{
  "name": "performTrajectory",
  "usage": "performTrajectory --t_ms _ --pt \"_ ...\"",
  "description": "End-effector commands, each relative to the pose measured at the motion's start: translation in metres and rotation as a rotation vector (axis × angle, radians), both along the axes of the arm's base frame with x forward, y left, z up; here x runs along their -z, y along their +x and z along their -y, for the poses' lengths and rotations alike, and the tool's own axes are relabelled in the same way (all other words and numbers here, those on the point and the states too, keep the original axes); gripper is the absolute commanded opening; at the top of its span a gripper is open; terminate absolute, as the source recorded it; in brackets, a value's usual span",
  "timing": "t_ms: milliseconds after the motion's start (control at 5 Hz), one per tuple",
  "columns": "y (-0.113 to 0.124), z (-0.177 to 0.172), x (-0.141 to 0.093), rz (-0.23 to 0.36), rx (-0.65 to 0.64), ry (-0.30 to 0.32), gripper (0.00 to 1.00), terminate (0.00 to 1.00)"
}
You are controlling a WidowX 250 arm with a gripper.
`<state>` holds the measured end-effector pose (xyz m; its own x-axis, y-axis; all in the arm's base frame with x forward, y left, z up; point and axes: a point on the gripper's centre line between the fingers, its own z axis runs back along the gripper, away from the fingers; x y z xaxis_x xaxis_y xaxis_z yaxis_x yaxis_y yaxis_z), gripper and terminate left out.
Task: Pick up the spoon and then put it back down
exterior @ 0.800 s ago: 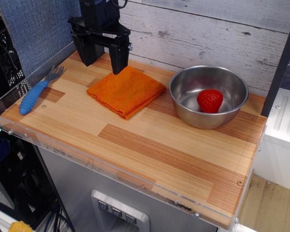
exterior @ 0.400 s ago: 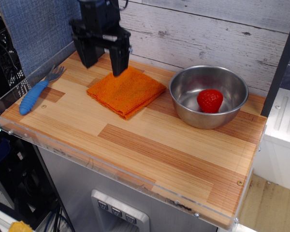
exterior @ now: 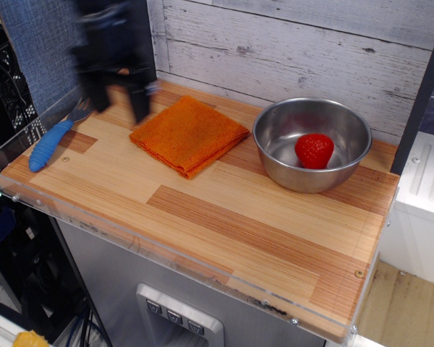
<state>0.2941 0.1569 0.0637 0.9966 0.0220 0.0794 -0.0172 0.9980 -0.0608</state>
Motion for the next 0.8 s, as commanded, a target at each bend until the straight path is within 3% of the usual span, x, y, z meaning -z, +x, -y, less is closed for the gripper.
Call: performTrajectory --t_ms 0,200,400,600 --pt "-0.025 -0.094 -0.003 0.036 -0.136 0.051 1.00 0.00" --pt "-0.038 -0.115 0.009 0.012 -0.173 0.049 1.00 0.00" --pt "-0.042 -0.114 0.020 -0.015 -0.172 0.027 1.00 0.00" --pt "-0.037 -0.106 0.003 0.024 -0.145 0.023 1.00 0.00"
